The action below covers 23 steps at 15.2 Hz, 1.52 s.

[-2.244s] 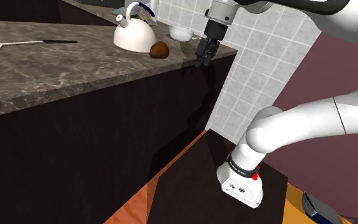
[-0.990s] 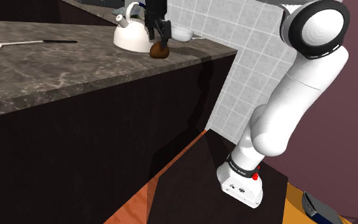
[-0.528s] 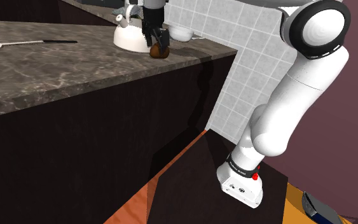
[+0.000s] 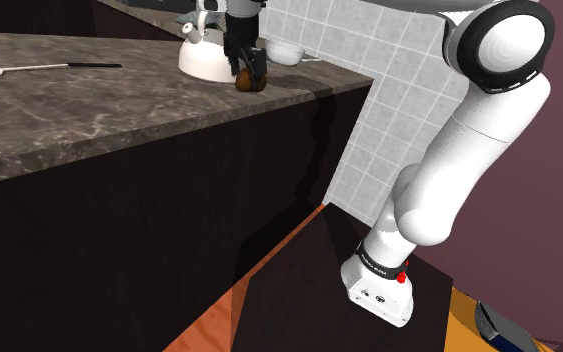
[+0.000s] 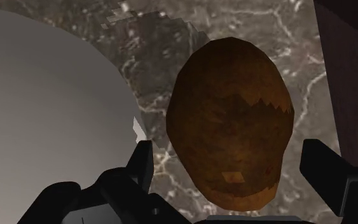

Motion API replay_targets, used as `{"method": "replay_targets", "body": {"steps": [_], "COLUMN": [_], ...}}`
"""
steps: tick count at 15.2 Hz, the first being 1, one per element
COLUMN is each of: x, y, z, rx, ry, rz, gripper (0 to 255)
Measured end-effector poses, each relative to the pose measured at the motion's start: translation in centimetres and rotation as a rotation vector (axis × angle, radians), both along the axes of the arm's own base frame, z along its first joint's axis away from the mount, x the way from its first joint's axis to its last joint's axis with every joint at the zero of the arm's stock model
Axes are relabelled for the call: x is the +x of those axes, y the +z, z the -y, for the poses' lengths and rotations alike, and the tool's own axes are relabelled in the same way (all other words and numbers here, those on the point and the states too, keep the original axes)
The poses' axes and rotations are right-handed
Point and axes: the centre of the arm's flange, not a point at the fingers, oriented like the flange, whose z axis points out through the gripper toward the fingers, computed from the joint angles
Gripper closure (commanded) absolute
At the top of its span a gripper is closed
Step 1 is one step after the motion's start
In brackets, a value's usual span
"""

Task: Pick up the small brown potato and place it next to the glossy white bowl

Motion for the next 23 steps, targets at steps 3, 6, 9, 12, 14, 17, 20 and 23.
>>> {"method": "replay_targets", "body": {"steps": [3, 6, 9, 12, 14, 17, 20, 23], "x": [0.0, 0.0, 0.0, 0.1, 0.1, 0.0, 0.1, 0.2], "y": [0.0, 0.0, -0.1, 0.5, 1.4, 2.9, 4.5, 6.1], "z": [0.0, 0.0, 0.0, 0.0, 0.0, 0.0, 0.1, 0.1], "rx": [0.0, 0.0, 0.0, -0.001, -0.001, -0.001, -0.001, -0.001], "ry": [0.0, 0.001, 0.0, -0.001, -0.001, -0.001, -0.001, -0.001], "rz": [-0.001, -0.002, -0.003, -0.004, -0.004, -0.004, -0.004, -0.004], "gripper": [255, 255, 255, 255, 255, 255, 255, 255]}}
